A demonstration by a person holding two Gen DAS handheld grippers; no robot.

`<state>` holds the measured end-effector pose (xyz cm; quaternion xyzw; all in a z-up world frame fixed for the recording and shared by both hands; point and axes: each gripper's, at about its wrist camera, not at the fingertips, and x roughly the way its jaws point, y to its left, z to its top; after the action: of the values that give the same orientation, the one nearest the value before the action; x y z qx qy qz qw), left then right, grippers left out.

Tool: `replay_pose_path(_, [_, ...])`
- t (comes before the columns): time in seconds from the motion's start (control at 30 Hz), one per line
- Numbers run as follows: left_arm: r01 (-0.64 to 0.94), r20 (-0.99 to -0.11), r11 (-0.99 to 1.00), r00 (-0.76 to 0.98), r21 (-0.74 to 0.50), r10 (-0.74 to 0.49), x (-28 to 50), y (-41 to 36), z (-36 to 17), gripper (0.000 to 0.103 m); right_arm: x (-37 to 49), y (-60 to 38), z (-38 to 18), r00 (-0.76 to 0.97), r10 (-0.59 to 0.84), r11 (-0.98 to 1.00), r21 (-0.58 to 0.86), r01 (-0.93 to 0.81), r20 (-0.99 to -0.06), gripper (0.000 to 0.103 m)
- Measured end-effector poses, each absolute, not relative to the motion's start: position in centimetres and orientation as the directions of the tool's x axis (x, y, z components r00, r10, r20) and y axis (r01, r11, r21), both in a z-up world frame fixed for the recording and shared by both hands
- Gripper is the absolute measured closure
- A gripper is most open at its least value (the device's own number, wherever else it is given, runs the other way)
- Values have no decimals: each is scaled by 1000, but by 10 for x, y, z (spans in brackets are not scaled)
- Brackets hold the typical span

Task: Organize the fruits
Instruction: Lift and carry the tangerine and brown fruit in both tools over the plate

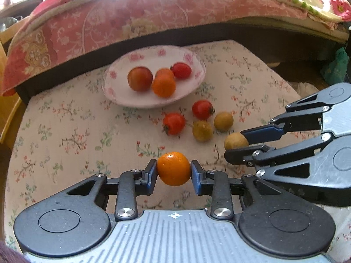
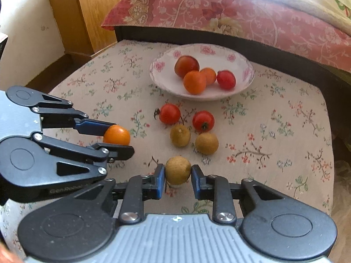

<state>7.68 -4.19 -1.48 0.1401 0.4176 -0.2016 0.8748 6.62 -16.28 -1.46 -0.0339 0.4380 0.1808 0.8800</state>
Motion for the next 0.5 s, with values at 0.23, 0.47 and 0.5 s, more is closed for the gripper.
replay_pose_path(0.23, [441,-764,894,602,74,-233,88,-42,-3,63,77,-164,-2,585,272,942,89,-322,-764,73])
replay_pose_path(0.47, [420,-733,903,643,94,-223,105,-44,11,63,93,-162,9,620,259,949,78,-304,-741,73])
replay_pose_path(0.5, [415,-730,905,647,93,-221,108,-44,13,63,95,-162,11,625,256,951,77,-300,-738,73])
